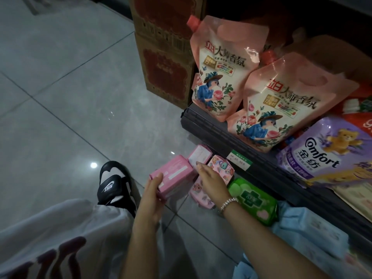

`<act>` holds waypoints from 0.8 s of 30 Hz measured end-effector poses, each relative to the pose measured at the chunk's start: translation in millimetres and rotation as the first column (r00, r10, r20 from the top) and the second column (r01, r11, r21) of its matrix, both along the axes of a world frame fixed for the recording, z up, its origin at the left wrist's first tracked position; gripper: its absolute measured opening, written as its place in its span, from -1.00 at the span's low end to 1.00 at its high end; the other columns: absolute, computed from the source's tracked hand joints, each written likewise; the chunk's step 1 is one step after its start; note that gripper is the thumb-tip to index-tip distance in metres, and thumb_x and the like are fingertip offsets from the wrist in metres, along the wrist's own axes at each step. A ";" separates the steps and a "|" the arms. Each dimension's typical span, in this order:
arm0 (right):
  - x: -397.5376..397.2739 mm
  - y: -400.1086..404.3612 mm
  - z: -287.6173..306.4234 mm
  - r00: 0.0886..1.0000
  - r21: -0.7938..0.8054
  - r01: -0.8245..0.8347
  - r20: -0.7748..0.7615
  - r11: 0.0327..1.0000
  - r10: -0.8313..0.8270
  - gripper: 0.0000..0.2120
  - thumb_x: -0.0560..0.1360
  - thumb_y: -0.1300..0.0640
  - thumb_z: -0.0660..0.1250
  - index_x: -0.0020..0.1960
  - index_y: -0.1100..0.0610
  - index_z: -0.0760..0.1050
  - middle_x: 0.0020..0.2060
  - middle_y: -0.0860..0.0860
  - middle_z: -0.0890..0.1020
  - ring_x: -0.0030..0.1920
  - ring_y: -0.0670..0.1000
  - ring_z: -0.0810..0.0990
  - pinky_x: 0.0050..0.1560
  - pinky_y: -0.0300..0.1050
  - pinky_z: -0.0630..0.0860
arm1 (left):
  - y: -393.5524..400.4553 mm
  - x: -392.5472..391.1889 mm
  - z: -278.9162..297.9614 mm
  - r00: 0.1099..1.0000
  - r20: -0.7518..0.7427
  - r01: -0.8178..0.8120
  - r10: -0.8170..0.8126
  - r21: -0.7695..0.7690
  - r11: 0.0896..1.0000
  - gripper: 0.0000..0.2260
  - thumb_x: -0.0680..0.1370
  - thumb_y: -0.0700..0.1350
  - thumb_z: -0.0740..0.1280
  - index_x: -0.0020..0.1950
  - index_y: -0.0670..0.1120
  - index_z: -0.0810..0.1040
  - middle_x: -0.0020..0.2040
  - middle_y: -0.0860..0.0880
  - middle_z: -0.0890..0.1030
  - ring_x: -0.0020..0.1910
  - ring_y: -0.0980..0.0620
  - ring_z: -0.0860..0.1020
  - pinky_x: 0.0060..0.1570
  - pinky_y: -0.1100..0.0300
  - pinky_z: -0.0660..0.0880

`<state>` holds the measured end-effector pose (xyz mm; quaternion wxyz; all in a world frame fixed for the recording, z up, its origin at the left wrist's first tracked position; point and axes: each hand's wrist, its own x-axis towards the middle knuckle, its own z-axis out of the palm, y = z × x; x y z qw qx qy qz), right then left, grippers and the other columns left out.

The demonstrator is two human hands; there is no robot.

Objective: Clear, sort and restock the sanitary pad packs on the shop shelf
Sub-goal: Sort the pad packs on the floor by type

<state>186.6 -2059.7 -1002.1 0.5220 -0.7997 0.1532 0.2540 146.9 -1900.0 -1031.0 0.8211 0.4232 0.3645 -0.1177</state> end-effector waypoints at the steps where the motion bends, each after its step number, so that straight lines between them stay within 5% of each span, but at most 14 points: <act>1: -0.9 -1.4 -2.8 1.000 -0.006 -0.004 -0.025 1.000 0.004 -0.59 0.66 -0.08 0.05 0.44 0.01 0.36 0.38 0.08 0.47 0.36 0.09 0.44 0.24 -0.13 0.41 | -2.1 -2.3 -3.8 1.000 -0.004 -0.031 0.031 -0.026 0.999 -0.79 0.60 -0.07 0.23 0.20 -0.06 0.50 -0.04 -0.07 0.65 -0.14 0.03 0.62 -0.26 0.22 0.57; 6: -10.5 -6.1 -14.1 0.993 0.007 -0.041 -0.106 0.999 0.042 -0.59 0.66 -0.01 0.09 0.46 0.09 0.33 0.40 0.07 0.43 0.41 0.08 0.38 0.38 -0.08 0.33 | -4.4 -11.5 -22.1 0.981 -0.016 -0.192 0.192 -0.111 0.975 -0.85 0.60 -0.15 0.16 0.08 -0.05 0.50 -0.21 -0.01 0.69 -0.20 0.04 0.61 -0.28 0.20 0.53; 12: -11.5 -6.3 -12.5 0.990 0.014 -0.028 -0.140 1.000 0.029 -0.59 0.66 -0.02 0.07 0.47 0.07 0.32 0.37 0.04 0.44 0.32 0.06 0.44 0.32 0.01 0.43 | -7.1 -17.4 -44.6 0.978 -0.064 -0.206 0.200 -0.108 0.972 -0.68 0.52 -0.16 0.28 0.28 -0.13 0.43 0.02 -0.13 0.61 -0.21 0.01 0.66 -0.34 0.20 0.59; 15: -12.7 -5.7 -11.3 0.987 0.020 -0.026 -0.158 0.999 0.028 -0.59 0.67 -0.03 0.05 0.47 0.07 0.32 0.14 -0.06 0.55 0.23 0.15 0.52 0.16 -0.01 0.51 | -17.2 -16.4 -59.2 0.987 -0.119 -0.114 0.104 -0.084 0.990 -0.34 0.40 -0.10 0.44 0.47 0.01 0.30 0.26 -0.16 0.53 0.06 -0.10 0.61 -0.04 -0.03 0.59; 19: -13.2 -7.5 -13.5 0.988 0.009 -0.034 -0.149 0.999 0.035 -0.57 0.66 -0.06 0.06 0.49 0.04 0.28 0.38 0.01 0.44 0.24 -0.01 0.47 0.23 -0.10 0.43 | -26.2 -17.3 -73.9 0.988 -0.147 -0.050 0.039 -0.069 0.996 -0.41 0.57 -0.18 0.28 0.55 0.05 0.15 0.46 -0.17 0.35 0.33 -0.19 0.46 0.31 -0.13 0.40; 24: -14.9 -9.3 -10.9 0.984 0.025 -0.051 -0.170 0.998 0.054 -0.56 0.66 -0.07 0.06 0.50 0.02 0.26 0.45 -0.04 0.36 0.42 0.02 0.35 0.35 -0.07 0.31 | -29.5 -15.6 -68.7 0.984 -0.175 -0.017 0.026 0.054 0.998 -0.43 0.63 -0.17 0.23 0.58 0.05 0.07 0.51 -0.15 0.26 0.34 -0.19 0.43 0.33 -0.15 0.39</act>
